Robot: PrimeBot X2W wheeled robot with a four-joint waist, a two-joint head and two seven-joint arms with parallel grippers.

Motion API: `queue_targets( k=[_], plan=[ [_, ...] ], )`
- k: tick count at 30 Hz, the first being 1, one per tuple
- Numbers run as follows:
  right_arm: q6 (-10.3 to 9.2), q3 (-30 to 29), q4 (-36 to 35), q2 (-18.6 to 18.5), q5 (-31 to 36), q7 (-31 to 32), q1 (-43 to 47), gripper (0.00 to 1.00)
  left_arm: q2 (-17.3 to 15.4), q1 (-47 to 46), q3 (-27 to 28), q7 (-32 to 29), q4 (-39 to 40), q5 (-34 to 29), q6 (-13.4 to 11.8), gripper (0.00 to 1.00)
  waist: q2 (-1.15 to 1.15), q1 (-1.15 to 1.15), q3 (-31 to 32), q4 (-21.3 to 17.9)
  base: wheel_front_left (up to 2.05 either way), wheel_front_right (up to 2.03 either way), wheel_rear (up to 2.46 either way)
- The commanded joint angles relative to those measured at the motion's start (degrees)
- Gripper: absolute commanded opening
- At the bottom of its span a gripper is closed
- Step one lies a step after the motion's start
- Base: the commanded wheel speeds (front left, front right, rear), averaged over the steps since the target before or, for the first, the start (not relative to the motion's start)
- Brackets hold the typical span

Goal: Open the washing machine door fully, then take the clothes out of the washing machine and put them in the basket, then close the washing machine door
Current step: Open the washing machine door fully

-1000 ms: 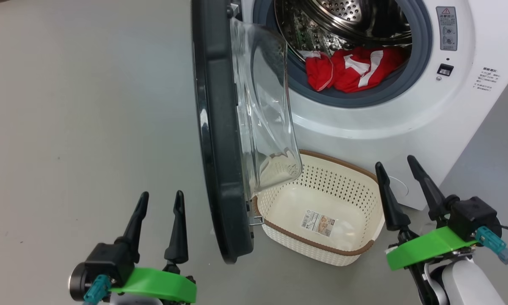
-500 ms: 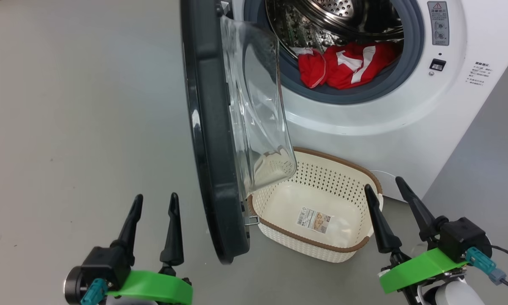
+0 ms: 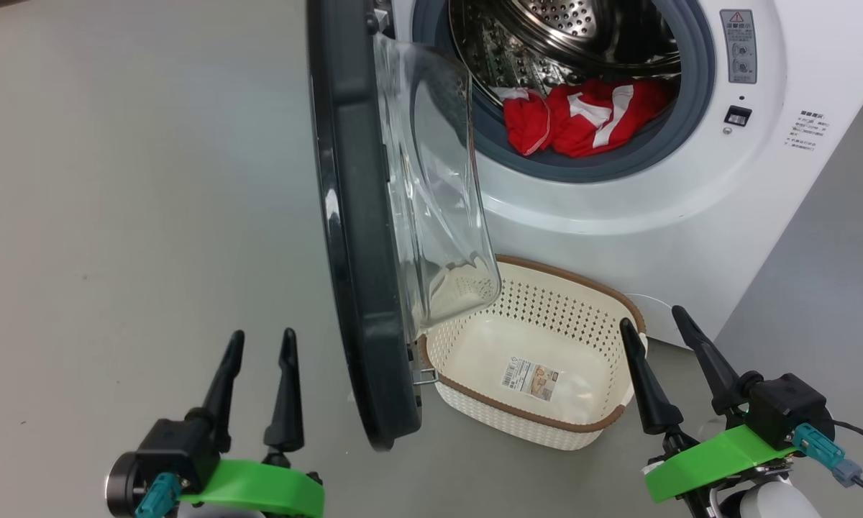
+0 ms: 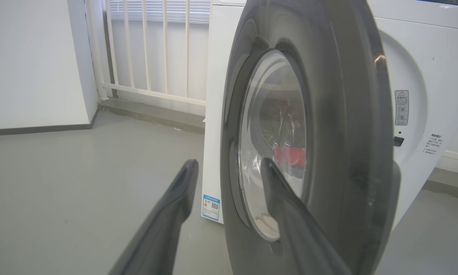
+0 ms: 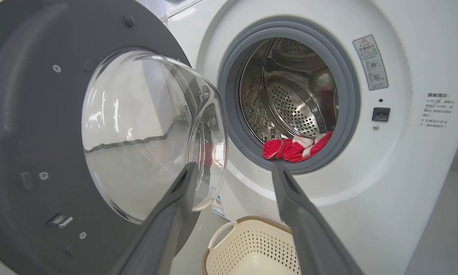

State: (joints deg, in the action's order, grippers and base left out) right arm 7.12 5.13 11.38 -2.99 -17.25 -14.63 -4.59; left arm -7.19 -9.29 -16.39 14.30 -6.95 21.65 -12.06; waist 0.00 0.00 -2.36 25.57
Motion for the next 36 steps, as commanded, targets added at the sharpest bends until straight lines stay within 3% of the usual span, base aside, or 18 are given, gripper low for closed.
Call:
queue_targets(
  k=[1,2,19,28,36],
  plan=[
    [0.36,1.5,-1.2,0.1,-0.5,-0.4,-0.7,1.0,-0.7,-0.6,2.3,0.7,1.3,-0.5,0.2,0.13,0.0,0.0,-0.1,-0.1,0.0,0.0,0.0],
    [0.36,1.5,-1.2,0.1,-0.5,-0.4,-0.7,1.0,-0.6,-0.7,2.3,0.7,1.4,-0.6,0.2,0.0,0.0,0.0,-0.2,-0.2,0.0,0.0,0.0],
    [0.36,1.3,-0.1,0.1,-0.4,-0.4,-1.6,1.0,-1.1,-5.2,3.9,0.7,16.0,-4.6,0.3,0.0,0.0,0.0,-1.1,-1.1,0.0,0.0,0.0],
    [0.36,1.6,0.1,0.1,-0.2,-0.4,-2.1,1.0,-1.3,-6.7,0.0,-2.6,25.2,-6.1,1.0,0.0,0.0,0.0,-1.4,-1.8,0.0,0.0,0.0],
    [0.36,1.9,0.6,0.1,0.1,-0.4,-2.6,1.0,-0.3,-7.3,-5.5,-5.6,25.8,-6.4,2.8,0.0,0.0,0.0,-1.9,-2.3,0.0,0.0,0.0]
  ],
)
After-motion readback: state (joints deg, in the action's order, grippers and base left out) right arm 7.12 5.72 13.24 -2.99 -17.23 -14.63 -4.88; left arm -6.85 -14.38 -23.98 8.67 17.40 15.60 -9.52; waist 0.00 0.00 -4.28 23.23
